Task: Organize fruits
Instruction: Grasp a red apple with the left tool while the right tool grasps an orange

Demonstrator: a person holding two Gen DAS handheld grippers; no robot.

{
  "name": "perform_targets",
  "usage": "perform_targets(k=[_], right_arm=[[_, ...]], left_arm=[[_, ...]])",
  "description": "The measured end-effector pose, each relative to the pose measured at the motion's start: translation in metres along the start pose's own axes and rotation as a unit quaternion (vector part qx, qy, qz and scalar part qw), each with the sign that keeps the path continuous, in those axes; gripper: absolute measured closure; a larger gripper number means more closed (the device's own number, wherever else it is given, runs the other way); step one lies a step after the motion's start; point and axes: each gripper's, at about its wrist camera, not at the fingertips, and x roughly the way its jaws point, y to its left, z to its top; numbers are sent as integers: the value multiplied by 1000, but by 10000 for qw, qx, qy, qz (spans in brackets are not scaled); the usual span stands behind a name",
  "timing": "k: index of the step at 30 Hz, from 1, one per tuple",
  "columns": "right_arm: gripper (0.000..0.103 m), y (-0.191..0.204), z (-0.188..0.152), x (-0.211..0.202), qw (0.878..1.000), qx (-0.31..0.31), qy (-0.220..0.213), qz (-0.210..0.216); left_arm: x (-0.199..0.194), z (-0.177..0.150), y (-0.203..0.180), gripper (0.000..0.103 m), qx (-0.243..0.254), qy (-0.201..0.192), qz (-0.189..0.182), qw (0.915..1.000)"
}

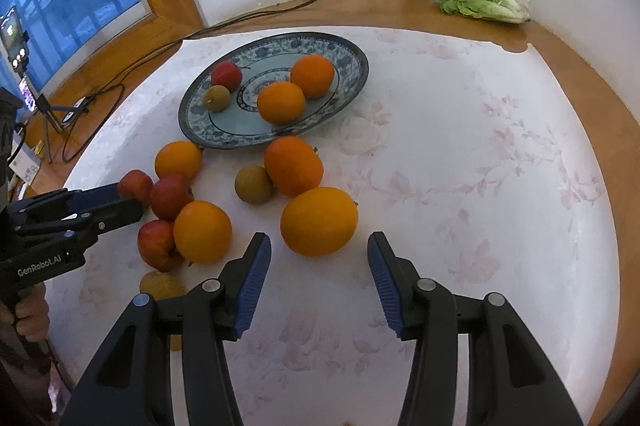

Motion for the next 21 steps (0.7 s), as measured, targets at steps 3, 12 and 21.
perform_targets(k=[3, 12, 21], right_arm=[[49, 2, 2, 1, 10000, -81, -13, -40], [38, 10, 1, 4, 9997, -122, -204, -32], [59, 3, 0, 2, 9992, 90, -390, -37]], left_arm=[[2, 0, -4, 62, 91, -17, 40, 9999], [4, 0, -7, 63, 145, -85, 92, 9998], [4, 1, -3, 69, 48, -96, 34, 9999]])
